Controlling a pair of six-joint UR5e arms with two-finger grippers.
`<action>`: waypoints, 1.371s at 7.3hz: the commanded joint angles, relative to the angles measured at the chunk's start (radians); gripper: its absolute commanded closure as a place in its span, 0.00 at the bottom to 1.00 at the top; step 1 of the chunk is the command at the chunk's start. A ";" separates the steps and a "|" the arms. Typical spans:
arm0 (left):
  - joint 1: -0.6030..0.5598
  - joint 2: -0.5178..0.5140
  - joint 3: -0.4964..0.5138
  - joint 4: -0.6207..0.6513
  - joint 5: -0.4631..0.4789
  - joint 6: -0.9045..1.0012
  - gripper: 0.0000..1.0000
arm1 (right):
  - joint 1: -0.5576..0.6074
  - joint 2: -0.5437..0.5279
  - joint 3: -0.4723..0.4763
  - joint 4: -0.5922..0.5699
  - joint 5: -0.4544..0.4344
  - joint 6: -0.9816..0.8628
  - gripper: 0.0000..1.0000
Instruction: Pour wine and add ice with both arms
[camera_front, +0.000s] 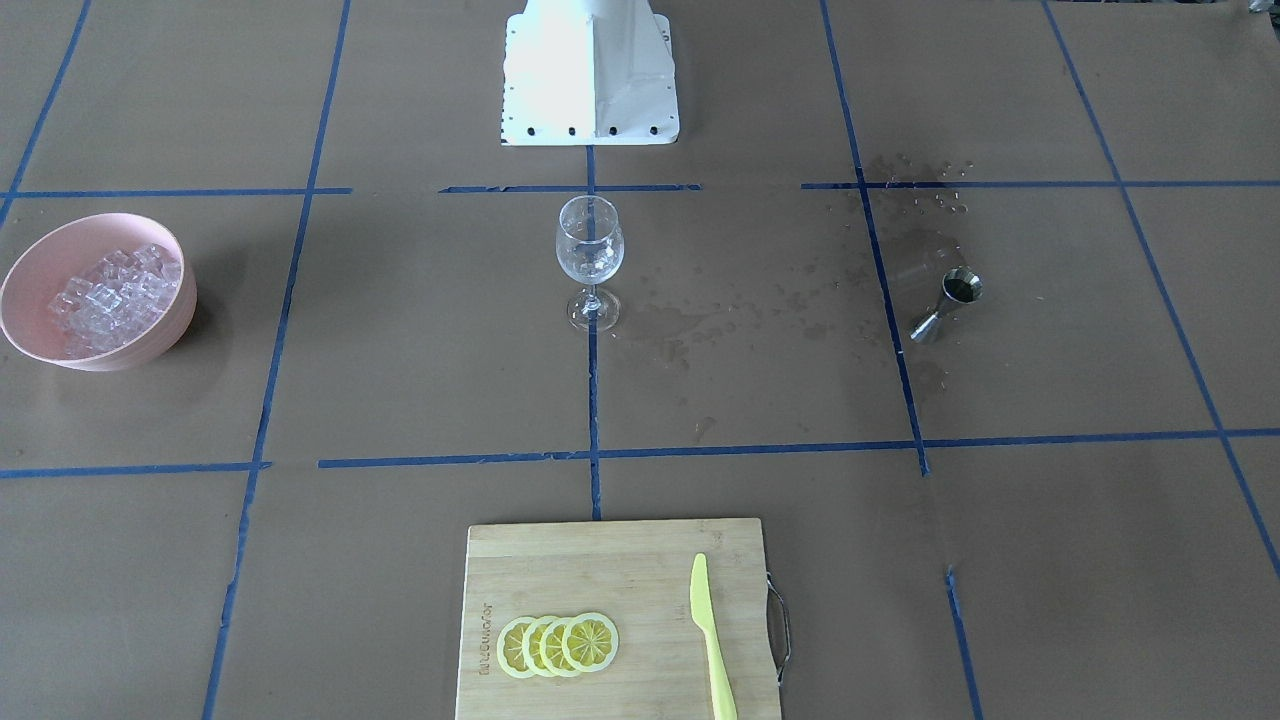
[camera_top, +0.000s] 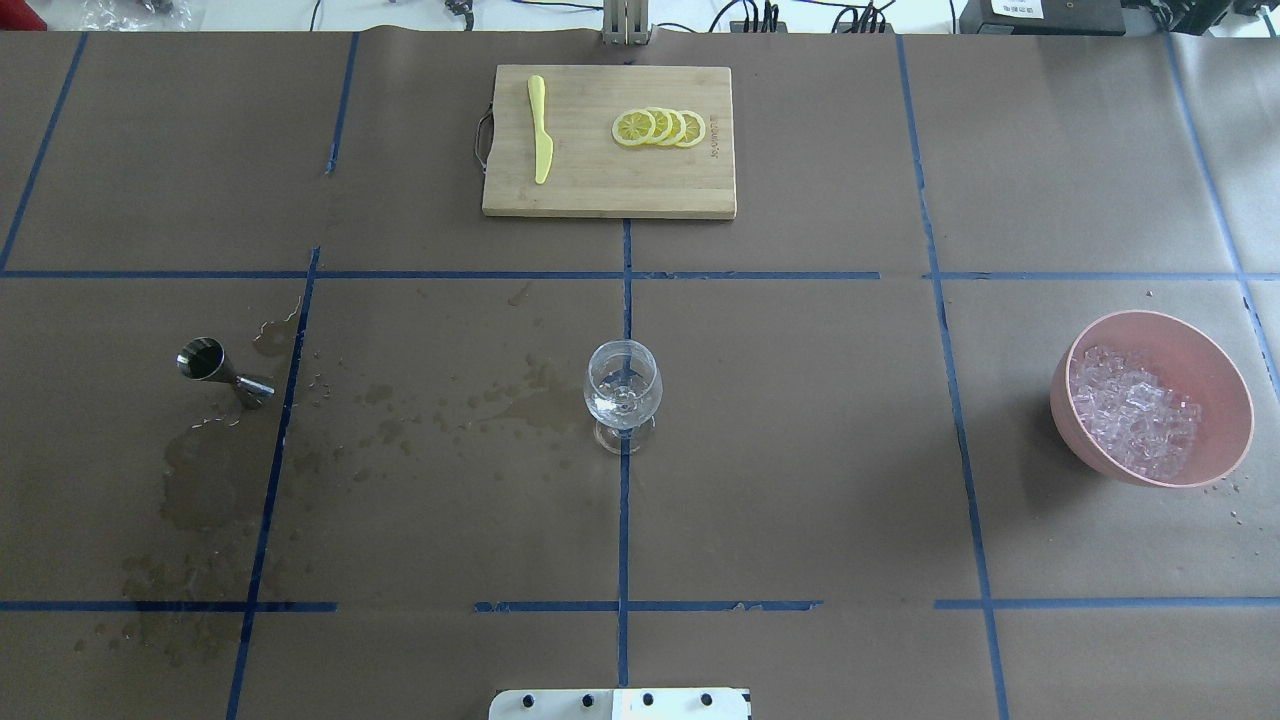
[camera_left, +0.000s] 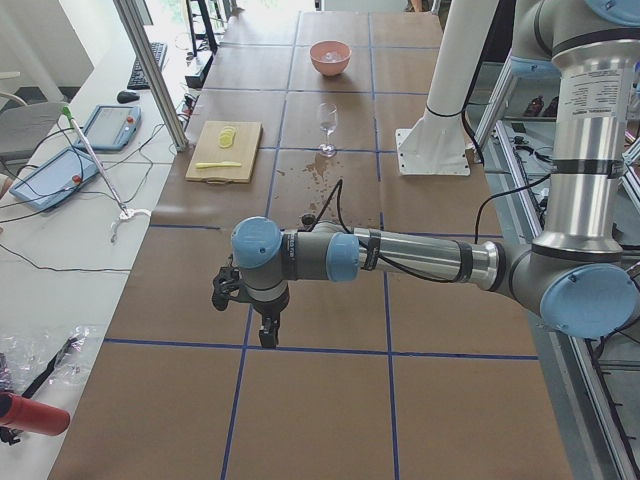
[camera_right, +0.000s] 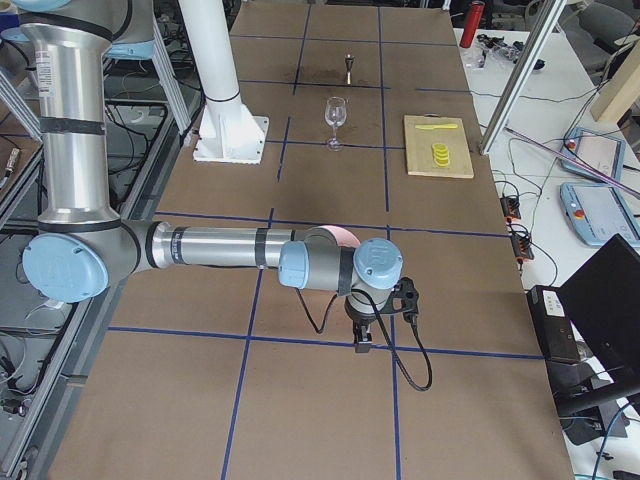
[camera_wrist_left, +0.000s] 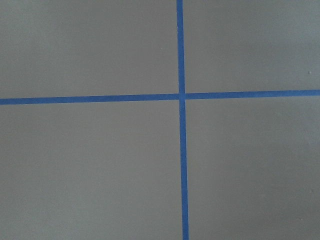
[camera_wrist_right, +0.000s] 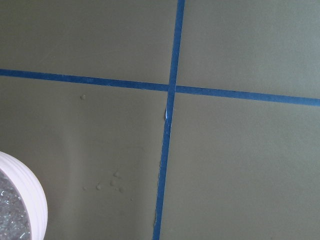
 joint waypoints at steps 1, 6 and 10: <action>0.001 -0.022 -0.021 -0.003 0.000 -0.003 0.00 | -0.008 0.015 0.001 -0.002 0.000 0.003 0.00; 0.079 -0.209 -0.366 -0.009 0.047 -0.385 0.00 | -0.039 0.075 0.008 -0.003 0.002 0.021 0.00; 0.426 -0.047 -0.702 -0.093 0.299 -0.842 0.00 | -0.054 0.081 0.019 -0.002 0.005 0.052 0.00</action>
